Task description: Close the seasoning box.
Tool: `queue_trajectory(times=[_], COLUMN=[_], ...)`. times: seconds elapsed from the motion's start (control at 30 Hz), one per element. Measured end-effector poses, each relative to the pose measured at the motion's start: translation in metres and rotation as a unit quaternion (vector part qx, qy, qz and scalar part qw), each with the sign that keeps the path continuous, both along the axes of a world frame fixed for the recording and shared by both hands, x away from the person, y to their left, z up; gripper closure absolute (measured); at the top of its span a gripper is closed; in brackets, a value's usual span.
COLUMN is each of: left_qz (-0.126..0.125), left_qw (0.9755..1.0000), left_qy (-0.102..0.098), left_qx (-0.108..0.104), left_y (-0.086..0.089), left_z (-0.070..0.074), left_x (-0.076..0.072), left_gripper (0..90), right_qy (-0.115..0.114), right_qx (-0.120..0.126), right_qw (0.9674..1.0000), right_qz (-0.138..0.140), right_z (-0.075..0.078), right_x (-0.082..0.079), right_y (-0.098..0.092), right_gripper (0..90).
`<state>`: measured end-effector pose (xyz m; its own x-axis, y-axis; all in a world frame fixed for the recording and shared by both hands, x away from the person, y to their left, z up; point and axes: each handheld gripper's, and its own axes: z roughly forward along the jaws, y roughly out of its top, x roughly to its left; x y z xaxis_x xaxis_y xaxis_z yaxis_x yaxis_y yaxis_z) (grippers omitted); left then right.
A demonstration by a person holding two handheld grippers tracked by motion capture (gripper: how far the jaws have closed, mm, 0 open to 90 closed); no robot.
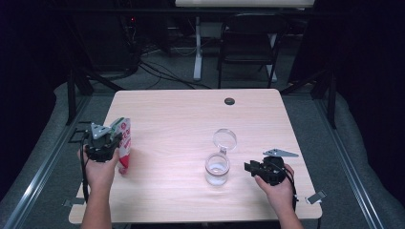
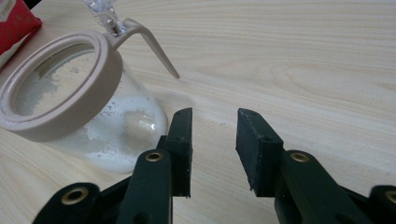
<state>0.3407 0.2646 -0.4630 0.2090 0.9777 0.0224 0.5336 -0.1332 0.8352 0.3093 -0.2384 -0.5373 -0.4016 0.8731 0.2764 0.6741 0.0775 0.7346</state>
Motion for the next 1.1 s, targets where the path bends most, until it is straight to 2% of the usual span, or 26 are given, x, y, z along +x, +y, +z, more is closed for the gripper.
queue_trajectory(times=[0.07, 0.17, 0.33, 0.53, 0.63, 0.7, 0.8, 0.87, 1.1], left_qz=[0.0, -0.007, -0.024, -0.077, -0.109, -0.133, -0.171, -0.195, -0.25], left_qw=[1.0, 0.9998, 0.9995, 0.9968, 0.9937, 0.9907, 0.985, 0.9807, 0.9681], left_qy=[-0.006, -0.017, -0.021, -0.021, -0.024, -0.027, -0.026, -0.017, -0.009], left_qx=[-0.006, -0.001, 0.007, 0.007, 0.011, 0.012, 0.008, 0.0, -0.01], left_y=[0.002, -0.001, -0.011, -0.037, -0.056, -0.068, -0.085, -0.095, -0.12], left_z=[0.003, 0.007, 0.013, 0.017, 0.019, 0.021, 0.022, 0.022, 0.022], left_x=[-0.003, -0.006, -0.009, -0.009, -0.011, -0.013, -0.015, -0.016, -0.022], left_gripper=[90.0, 90.0, 90.0, 90.0, 90.0, 90.0, 90.0, 90.0, 90.0], right_qy=[0.0, 0.0, -0.001, -0.004, -0.004, -0.004, -0.007, -0.007, -0.008], right_qx=[0.001, 0.001, 0.003, 0.004, 0.004, 0.001, 0.003, 0.006, 0.009], right_qw=[1.0, 1.0, 1.0, 1.0, 1.0, 1.0, 1.0, 0.9999, 0.9999], right_qz=[-0.001, 0.001, 0.002, 0.0, -0.001, -0.002, -0.003, -0.007, -0.01], right_z=[0.0, 0.0, 0.0, 0.0, 0.0, 0.0, 0.001, 0.001, 0.002], right_x=[0.0, 0.0, 0.0, 0.0, -0.001, -0.002, -0.003, -0.004, -0.004], right_y=[0.0, 0.0, -0.001, -0.002, -0.001, -0.002, -0.004, -0.006, -0.01], right_gripper=[66.4, 66.4, 66.4, 66.1, 65.9, 65.8, 65.7, 65.5, 64.9])
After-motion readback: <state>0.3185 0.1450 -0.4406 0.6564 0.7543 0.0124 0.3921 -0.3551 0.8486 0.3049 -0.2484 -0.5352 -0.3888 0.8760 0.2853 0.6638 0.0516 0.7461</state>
